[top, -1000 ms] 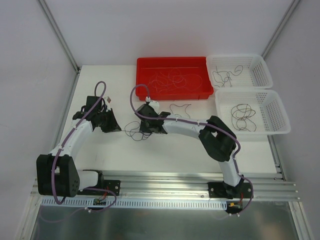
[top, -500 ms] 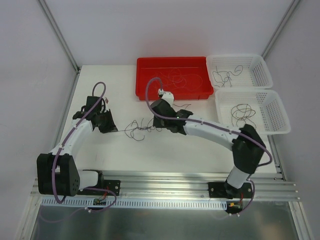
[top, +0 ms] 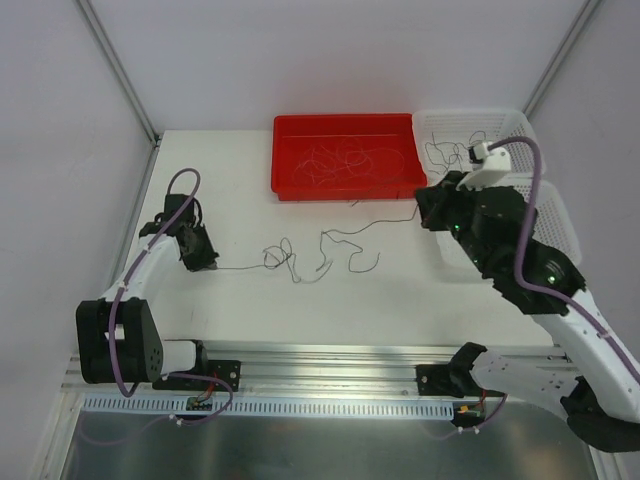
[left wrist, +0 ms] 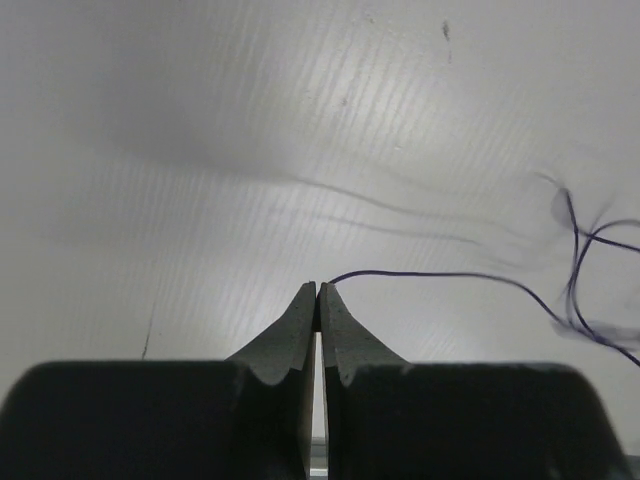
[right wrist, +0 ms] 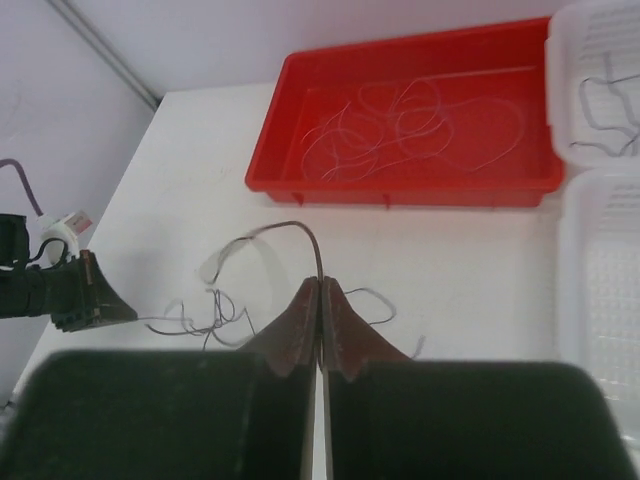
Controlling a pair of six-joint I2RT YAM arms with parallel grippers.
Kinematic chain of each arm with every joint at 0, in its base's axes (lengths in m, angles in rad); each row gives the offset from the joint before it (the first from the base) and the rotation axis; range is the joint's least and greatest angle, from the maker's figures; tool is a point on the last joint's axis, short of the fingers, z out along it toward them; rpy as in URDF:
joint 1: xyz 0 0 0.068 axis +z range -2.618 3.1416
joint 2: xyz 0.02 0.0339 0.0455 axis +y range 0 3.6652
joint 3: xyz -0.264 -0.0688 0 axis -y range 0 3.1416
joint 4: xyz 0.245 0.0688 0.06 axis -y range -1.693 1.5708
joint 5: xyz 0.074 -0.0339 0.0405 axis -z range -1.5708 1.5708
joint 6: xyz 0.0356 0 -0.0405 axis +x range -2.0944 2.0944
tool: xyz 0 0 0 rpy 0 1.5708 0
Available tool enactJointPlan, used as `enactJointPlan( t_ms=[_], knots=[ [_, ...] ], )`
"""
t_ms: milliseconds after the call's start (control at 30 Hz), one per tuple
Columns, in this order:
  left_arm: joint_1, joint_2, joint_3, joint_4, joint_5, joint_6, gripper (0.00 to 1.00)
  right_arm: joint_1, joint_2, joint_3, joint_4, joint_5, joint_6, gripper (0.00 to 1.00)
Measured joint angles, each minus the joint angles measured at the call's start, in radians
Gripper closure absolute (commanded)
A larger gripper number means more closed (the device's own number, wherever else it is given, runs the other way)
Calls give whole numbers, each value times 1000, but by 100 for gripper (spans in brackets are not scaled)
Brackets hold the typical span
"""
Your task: Untangle the cables
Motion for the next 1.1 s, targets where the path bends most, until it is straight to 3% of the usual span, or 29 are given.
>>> enactJointPlan(
  t_ms=[300, 500, 833, 1100],
  knots=[
    [31, 49, 2, -29, -90, 0, 100, -71, -160, 180, -220, 52, -204, 99],
    [36, 62, 5, -34, -77, 0, 100, -72, -210, 209, -280, 102, -275, 99],
    [36, 56, 5, -25, 10, 2, 92, -101, -119, 169, -289, 121, -311, 99],
    [36, 47, 5, -18, 54, 2, 89, -330, -13, 113, -229, 72, -317, 99]
  ],
)
